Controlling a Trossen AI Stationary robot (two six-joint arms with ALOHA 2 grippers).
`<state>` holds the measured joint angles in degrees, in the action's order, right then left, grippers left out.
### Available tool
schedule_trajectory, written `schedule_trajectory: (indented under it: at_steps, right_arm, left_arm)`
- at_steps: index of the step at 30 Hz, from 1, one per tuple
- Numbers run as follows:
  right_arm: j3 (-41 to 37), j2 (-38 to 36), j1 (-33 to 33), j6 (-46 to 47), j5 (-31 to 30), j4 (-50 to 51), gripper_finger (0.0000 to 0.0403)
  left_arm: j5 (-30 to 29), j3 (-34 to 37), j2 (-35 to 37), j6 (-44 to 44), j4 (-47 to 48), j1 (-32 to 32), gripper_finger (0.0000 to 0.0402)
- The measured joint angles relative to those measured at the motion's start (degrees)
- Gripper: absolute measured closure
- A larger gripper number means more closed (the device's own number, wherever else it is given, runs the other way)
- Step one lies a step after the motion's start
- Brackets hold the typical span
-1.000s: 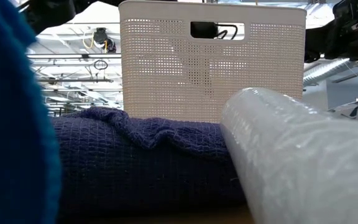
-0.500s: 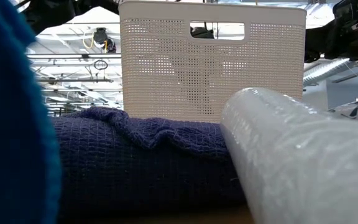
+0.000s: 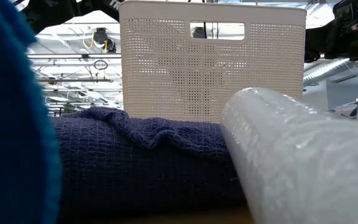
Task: Pick & place medical supplies in basket/bin
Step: Put the pill bottle into the white bin
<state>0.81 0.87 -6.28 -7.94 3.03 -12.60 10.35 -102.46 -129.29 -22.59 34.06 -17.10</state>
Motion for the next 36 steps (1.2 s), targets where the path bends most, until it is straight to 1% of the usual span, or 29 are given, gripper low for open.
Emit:
schedule_trajectory:
  at_steps: [3,7,12,17,22,27,30,32,36]
  right_arm:
    - [-0.01,-0.01,0.00,-0.07,0.00,0.00,0.0403]
    - [0.01,-0.01,0.00,-0.07,0.00,0.00,0.0403]
    - [-0.01,-0.01,0.00,-0.07,0.00,0.00,0.0403]
    - [0.00,0.00,0.00,-0.07,0.00,0.00,0.0403]
    - [0.00,0.00,0.01,-0.07,0.00,0.01,0.0403]
    - [0.00,-0.01,0.00,-0.07,0.00,0.00,0.0403]
    - [-0.01,-0.01,0.00,-0.19,0.00,0.00,0.0403]
    - [0.00,0.00,0.00,-0.25,-0.01,0.00,0.0403]
    - [0.01,0.00,0.01,-0.25,0.00,0.00,0.0403]
  left_arm:
    - [-0.11,2.07,0.00,0.22,-0.83,-0.02,0.0229]
    - [0.08,3.84,0.00,0.10,-1.60,-0.13,0.0214]
    - [0.28,5.84,0.02,0.67,-3.55,-0.29,0.0229]
    - [0.69,7.71,0.23,1.55,-5.47,-0.48,0.0229]
    - [1.87,10.34,0.43,2.13,-8.70,-0.63,0.0213]
    - [1.94,11.18,0.42,2.74,-8.85,-1.02,0.0229]
    - [2.49,11.21,0.35,2.80,-8.86,-1.24,0.0229]
    - [2.41,11.24,0.28,2.20,-8.85,-1.21,0.0218]
    - [2.32,11.26,0.24,1.25,-8.87,-1.18,0.0181]
